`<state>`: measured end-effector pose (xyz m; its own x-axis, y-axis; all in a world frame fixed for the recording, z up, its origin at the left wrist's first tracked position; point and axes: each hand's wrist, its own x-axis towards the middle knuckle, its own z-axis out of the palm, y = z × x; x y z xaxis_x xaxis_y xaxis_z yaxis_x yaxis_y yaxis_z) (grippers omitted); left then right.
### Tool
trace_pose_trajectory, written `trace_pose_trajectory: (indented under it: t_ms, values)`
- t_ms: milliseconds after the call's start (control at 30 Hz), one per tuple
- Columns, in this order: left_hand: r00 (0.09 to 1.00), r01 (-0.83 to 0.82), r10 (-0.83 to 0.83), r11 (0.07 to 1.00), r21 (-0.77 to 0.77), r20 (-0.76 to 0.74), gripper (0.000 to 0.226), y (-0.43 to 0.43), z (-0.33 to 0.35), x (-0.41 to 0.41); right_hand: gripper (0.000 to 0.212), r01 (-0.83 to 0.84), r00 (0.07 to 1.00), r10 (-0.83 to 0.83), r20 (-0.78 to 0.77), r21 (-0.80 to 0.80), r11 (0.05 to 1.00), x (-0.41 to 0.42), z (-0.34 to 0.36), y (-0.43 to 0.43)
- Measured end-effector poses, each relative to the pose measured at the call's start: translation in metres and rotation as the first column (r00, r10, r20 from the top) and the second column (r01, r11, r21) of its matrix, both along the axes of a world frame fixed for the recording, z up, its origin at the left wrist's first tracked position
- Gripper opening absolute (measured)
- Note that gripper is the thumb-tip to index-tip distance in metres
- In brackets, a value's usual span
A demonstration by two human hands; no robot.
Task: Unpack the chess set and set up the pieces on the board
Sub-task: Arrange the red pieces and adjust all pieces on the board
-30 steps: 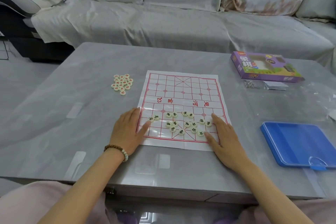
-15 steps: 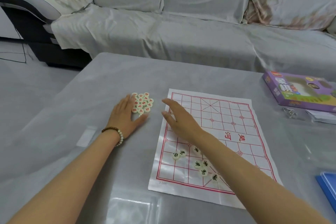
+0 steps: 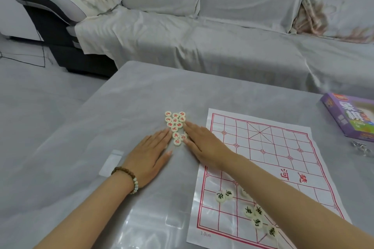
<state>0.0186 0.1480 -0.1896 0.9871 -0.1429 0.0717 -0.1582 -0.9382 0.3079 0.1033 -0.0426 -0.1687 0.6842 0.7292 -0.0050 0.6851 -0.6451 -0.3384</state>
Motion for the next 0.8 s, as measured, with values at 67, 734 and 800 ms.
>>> trace_pose_trajectory:
  t_ms: [67, 734, 800]
  values:
    - [1.0, 0.014, -0.014, 1.0, -0.028, -0.005, 0.098, 0.004, 0.001, -0.006, 0.05, -0.004, 0.999, 0.005, 0.042, -0.008, 1.0, -0.004, 0.002, -0.002]
    - [0.994, -0.112, 0.102, 0.927, -0.358, -0.046, 0.019, 0.01, 0.03, -0.033, 0.03, 0.072, 0.997, -0.066, -0.04, 0.182, 0.981, -0.051, 0.012, 0.014]
    - [0.993, -0.122, 0.11, 0.923, -0.366, -0.051, 0.019, 0.01, 0.03, -0.034, 0.03, 0.073, 0.997, -0.065, -0.044, 0.193, 0.979, -0.052, 0.012, 0.015]
